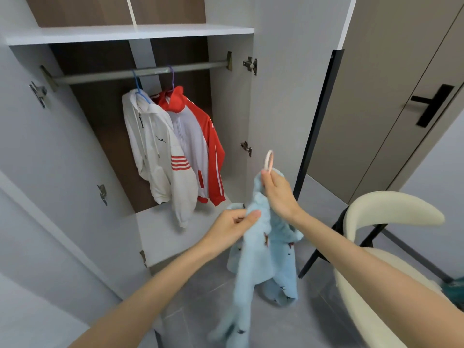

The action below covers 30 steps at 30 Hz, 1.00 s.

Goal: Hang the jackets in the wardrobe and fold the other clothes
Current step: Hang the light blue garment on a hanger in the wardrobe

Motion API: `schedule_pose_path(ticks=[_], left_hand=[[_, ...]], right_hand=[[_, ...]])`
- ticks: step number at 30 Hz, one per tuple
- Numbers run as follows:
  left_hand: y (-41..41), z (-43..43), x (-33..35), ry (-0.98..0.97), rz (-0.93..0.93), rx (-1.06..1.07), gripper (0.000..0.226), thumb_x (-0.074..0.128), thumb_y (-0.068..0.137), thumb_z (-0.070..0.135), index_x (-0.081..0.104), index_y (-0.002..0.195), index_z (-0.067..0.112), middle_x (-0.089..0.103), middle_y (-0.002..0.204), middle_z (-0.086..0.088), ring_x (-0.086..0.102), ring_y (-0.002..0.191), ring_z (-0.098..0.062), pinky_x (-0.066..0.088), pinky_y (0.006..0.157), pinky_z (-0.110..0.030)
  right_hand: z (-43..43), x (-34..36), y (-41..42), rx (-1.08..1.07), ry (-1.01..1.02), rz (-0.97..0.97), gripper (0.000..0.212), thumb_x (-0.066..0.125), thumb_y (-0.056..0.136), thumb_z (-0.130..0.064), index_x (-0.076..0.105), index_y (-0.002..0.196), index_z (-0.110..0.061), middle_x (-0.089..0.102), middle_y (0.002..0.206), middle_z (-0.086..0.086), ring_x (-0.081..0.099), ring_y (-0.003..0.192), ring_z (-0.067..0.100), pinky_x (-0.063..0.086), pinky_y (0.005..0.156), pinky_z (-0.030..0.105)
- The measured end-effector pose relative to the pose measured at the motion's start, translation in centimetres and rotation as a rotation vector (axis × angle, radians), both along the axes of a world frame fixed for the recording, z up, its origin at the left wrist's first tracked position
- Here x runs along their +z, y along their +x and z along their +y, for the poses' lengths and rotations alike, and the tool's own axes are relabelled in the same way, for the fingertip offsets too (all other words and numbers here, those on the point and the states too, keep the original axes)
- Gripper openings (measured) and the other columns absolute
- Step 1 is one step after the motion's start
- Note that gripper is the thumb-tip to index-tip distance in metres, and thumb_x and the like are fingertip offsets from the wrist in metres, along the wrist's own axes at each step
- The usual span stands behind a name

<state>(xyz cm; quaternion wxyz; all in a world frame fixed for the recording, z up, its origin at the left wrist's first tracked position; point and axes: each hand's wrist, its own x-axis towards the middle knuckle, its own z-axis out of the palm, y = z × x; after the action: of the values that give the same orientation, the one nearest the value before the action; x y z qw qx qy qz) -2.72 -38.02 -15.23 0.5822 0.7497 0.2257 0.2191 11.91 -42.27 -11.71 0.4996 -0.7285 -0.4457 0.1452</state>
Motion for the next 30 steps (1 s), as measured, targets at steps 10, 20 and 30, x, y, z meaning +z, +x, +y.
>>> schedule_pose_path(ticks=[10, 20, 30], left_hand=[[1.7, 3.7, -0.9, 0.191, 0.262, 0.172, 0.084, 0.075, 0.066, 0.057, 0.031, 0.131, 0.031, 0.037, 0.125, 0.003, 0.038, 0.113, -0.01, 0.037, 0.092, -0.024], [1.5, 7.4, -6.9, 0.25, 0.567, 0.107, 0.045, 0.064, 0.086, 0.018, 0.05, 0.129, 0.017, 0.059, 0.12, 0.0, 0.056, 0.107, -0.02, 0.04, 0.079, -0.021], [-2.8, 10.5, -9.0, 0.255, 0.754, 0.302, 0.029, 0.055, 0.092, 0.021, 0.058, 0.12, 0.013, 0.065, 0.113, -0.017, 0.063, 0.1, -0.035, 0.045, 0.069, -0.03]], right_hand=[[-1.1, 5.5, 2.5, 0.284, 0.106, 0.188, 0.036, 0.032, 0.105, -0.022, 0.046, 0.072, -0.014, 0.044, 0.046, -0.02, 0.039, 0.045, -0.003, 0.033, 0.049, 0.005], [-1.5, 6.0, 3.7, 0.173, 0.147, 0.219, 0.038, 0.033, 0.104, -0.031, 0.045, 0.069, -0.02, 0.059, 0.071, -0.006, 0.053, 0.076, 0.015, 0.043, 0.075, 0.031], [-0.1, 9.1, 4.1, 0.098, 0.271, 0.296, 0.042, 0.033, 0.105, -0.024, 0.042, 0.065, -0.018, 0.038, 0.043, -0.014, 0.049, 0.062, 0.012, 0.04, 0.079, 0.023]])
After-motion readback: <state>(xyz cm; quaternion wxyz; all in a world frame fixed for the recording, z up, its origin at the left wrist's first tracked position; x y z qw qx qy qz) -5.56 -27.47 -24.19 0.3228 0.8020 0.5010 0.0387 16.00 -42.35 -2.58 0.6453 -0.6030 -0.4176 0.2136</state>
